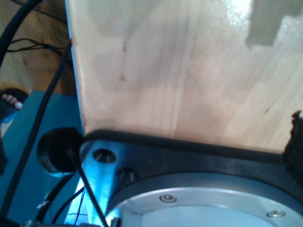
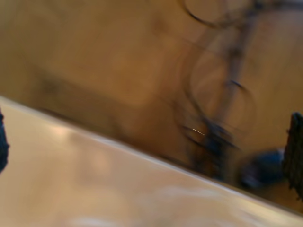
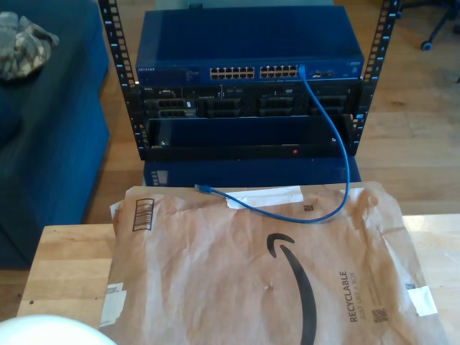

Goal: Grab the cable and plug it in

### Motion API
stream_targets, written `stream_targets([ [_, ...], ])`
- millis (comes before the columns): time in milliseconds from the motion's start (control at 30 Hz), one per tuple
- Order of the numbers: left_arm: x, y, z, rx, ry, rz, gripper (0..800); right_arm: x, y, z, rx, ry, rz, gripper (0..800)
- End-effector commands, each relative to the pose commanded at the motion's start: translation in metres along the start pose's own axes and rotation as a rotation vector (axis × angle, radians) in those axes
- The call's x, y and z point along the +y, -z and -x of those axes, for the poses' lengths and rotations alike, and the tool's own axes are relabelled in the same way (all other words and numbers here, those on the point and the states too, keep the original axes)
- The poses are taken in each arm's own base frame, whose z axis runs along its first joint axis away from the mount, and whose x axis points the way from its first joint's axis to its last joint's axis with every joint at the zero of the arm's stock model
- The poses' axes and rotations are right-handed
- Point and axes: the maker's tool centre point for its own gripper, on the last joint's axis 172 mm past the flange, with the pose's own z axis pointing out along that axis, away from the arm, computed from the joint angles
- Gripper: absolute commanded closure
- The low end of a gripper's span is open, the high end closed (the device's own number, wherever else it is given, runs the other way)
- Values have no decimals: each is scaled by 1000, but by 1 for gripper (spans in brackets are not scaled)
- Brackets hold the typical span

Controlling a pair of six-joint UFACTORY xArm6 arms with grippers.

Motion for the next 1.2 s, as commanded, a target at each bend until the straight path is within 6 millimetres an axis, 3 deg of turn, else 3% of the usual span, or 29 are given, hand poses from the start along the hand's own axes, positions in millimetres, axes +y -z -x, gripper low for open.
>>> stream_targets([
  [100,0,-1,1,-2,0,0,0,41,-23,25,-72,3,23,2],
  [233,0,-1,1,-2,0,0,0,64,-51,45,-112,20,13,1],
  [367,0,-1,1,-2,0,0,0,96,-91,94,-245,-59,14,1],
  [500,0,-1,1,-2,0,0,0,90,-119,99,-199,-26,-13,1],
  [567,0,-1,1,-2,0,0,0,90,-130,112,-217,-40,-18,0],
  [700,0,-1,1,-2,0,0,0,90,-134,115,-220,-80,-36,0],
  [867,0,-1,1,-2,0,0,0,69,-147,134,-280,-164,-116,0],
  [1200,0,-1,1,-2,0,0,0,65,-155,147,-336,-164,-124,0],
])
